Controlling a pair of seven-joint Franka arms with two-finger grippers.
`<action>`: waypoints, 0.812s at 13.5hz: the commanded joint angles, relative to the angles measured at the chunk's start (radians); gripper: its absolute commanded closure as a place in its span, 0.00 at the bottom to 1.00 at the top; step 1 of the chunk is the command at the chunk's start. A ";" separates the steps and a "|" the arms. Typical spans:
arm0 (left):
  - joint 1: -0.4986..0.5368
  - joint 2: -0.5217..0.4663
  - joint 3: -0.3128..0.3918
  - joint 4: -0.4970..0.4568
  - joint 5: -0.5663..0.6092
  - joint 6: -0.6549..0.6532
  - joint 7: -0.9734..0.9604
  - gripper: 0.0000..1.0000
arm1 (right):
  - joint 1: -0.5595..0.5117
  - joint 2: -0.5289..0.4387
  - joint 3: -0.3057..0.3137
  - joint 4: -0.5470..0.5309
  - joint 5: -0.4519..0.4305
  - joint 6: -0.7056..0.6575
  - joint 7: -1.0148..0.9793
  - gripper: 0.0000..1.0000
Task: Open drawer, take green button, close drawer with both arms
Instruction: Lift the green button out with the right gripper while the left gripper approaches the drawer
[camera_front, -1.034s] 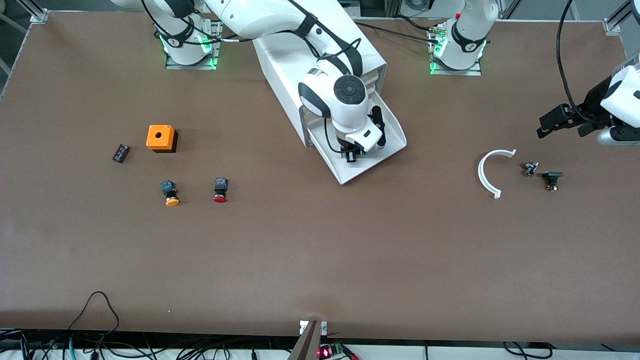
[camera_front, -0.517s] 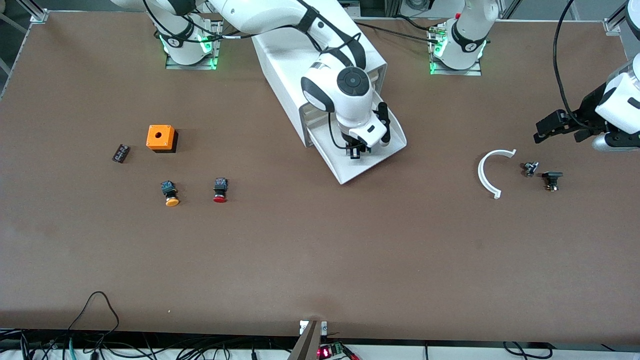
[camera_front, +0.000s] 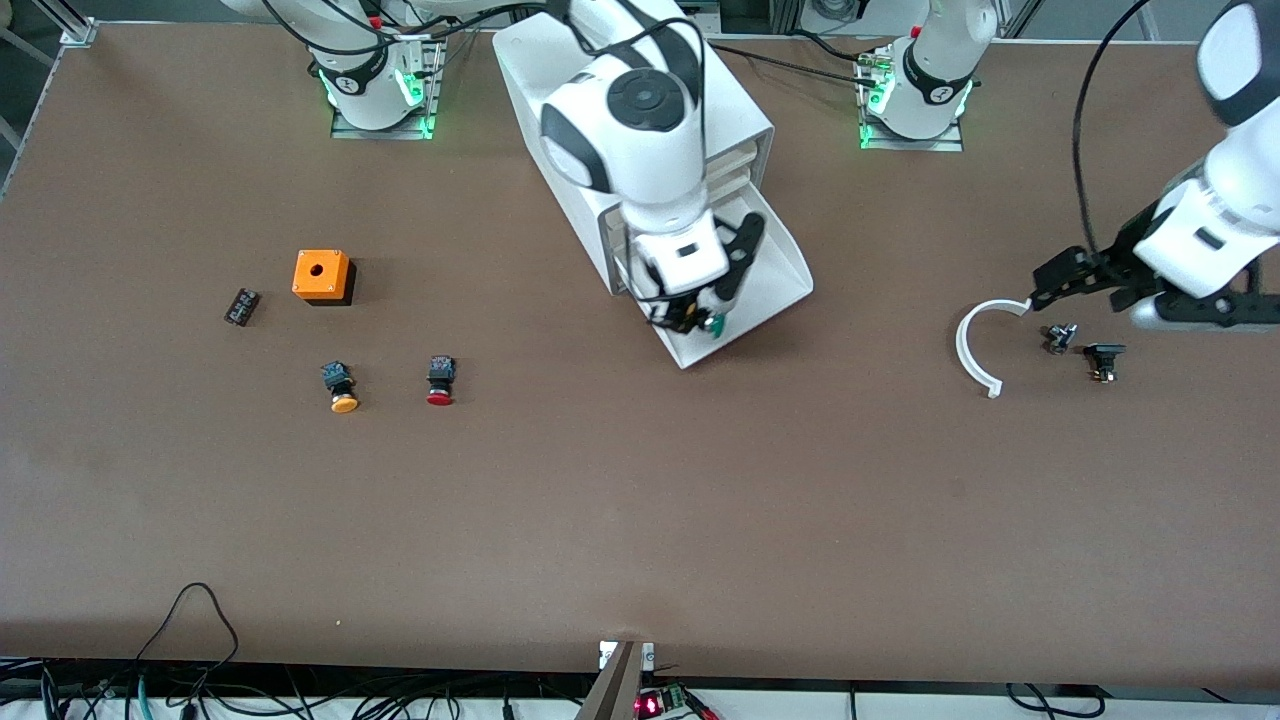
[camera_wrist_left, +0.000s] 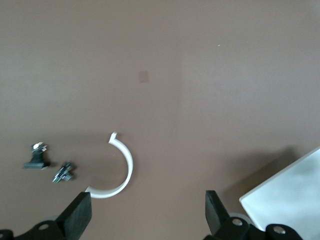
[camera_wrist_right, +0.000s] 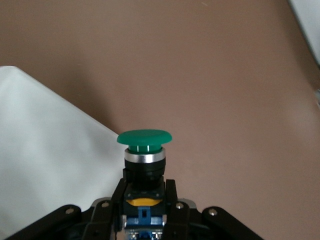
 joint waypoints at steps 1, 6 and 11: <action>-0.012 0.057 -0.046 -0.074 -0.017 0.154 -0.087 0.00 | -0.100 -0.090 -0.002 -0.135 -0.010 0.001 0.135 0.82; -0.136 0.197 -0.066 -0.234 -0.015 0.545 -0.414 0.00 | -0.186 -0.173 -0.009 -0.351 -0.017 0.001 0.531 0.82; -0.245 0.327 -0.064 -0.280 -0.015 0.723 -0.622 0.00 | -0.237 -0.183 -0.008 -0.531 -0.017 0.047 0.745 0.81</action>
